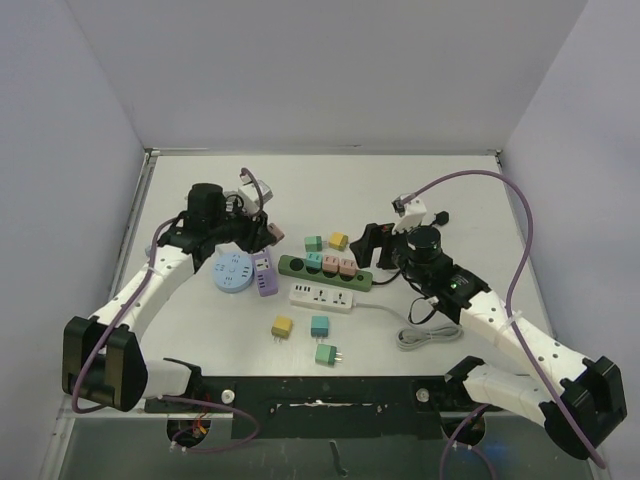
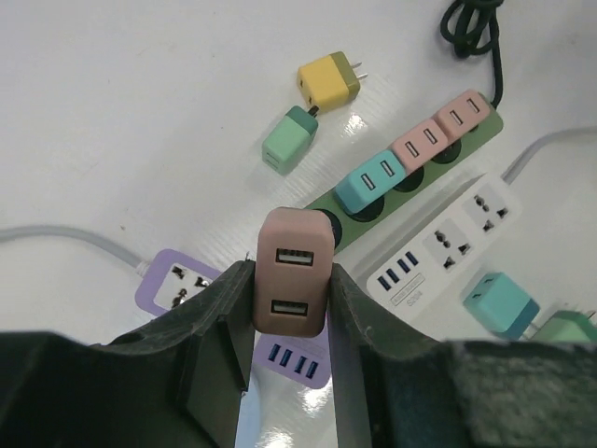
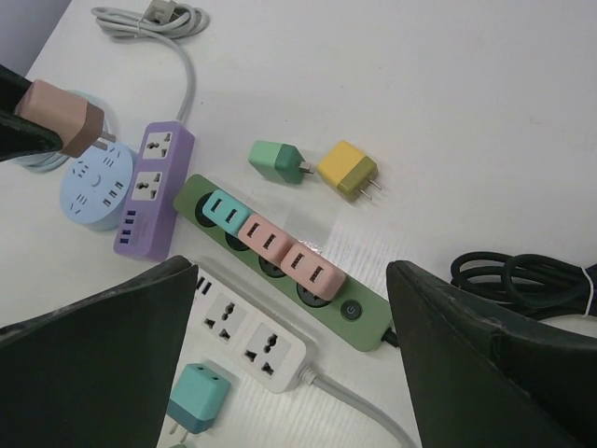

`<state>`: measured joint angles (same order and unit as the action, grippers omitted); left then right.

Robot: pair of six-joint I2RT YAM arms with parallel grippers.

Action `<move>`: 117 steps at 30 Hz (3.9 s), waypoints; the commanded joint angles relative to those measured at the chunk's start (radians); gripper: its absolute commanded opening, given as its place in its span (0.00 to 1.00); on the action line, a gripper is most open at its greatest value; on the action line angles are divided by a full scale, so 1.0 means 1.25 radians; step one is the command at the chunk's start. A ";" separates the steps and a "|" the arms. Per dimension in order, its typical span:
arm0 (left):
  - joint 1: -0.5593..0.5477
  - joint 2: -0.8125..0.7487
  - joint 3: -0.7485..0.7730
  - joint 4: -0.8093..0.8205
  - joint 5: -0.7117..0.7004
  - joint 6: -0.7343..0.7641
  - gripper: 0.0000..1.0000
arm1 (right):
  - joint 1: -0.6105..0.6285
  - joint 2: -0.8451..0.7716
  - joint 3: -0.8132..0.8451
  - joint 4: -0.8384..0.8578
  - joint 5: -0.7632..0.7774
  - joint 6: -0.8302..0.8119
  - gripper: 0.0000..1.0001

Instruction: Insert the plug

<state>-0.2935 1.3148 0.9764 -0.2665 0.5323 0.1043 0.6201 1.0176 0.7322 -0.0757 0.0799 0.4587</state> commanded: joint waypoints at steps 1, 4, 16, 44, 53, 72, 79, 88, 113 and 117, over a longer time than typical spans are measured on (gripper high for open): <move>-0.001 -0.033 0.020 -0.033 0.129 0.377 0.19 | -0.005 -0.025 -0.006 0.010 0.006 0.019 0.84; 0.000 -0.007 0.053 -0.119 0.185 0.503 0.19 | -0.007 -0.034 -0.018 0.015 0.004 0.025 0.85; -0.085 0.283 0.297 -0.524 0.092 0.888 0.18 | -0.032 -0.025 -0.042 0.033 -0.008 0.021 0.84; -0.113 0.536 0.519 -0.679 0.160 1.032 0.15 | -0.072 -0.011 -0.070 0.052 -0.036 0.031 0.84; -0.106 0.532 0.454 -0.578 0.141 0.965 0.15 | -0.077 -0.007 -0.076 0.053 -0.038 0.033 0.85; -0.094 0.549 0.484 -0.594 0.019 0.959 0.11 | -0.082 0.001 -0.080 0.059 -0.044 0.033 0.84; -0.092 0.589 0.501 -0.676 0.093 1.014 0.10 | -0.084 0.002 -0.078 0.061 -0.046 0.033 0.84; -0.144 0.615 0.497 -0.614 -0.043 0.941 0.08 | -0.086 0.007 -0.082 0.067 -0.048 0.035 0.84; -0.231 0.660 0.540 -0.674 -0.079 0.934 0.06 | -0.098 0.013 -0.095 0.077 -0.056 0.035 0.84; -0.233 0.662 0.528 -0.649 -0.097 0.926 0.06 | -0.103 0.016 -0.099 0.080 -0.063 0.036 0.84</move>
<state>-0.5446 2.0594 1.6829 -1.0885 0.4026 1.2579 0.5022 1.0397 0.6147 -0.0406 0.0135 0.5007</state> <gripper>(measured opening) 0.303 0.844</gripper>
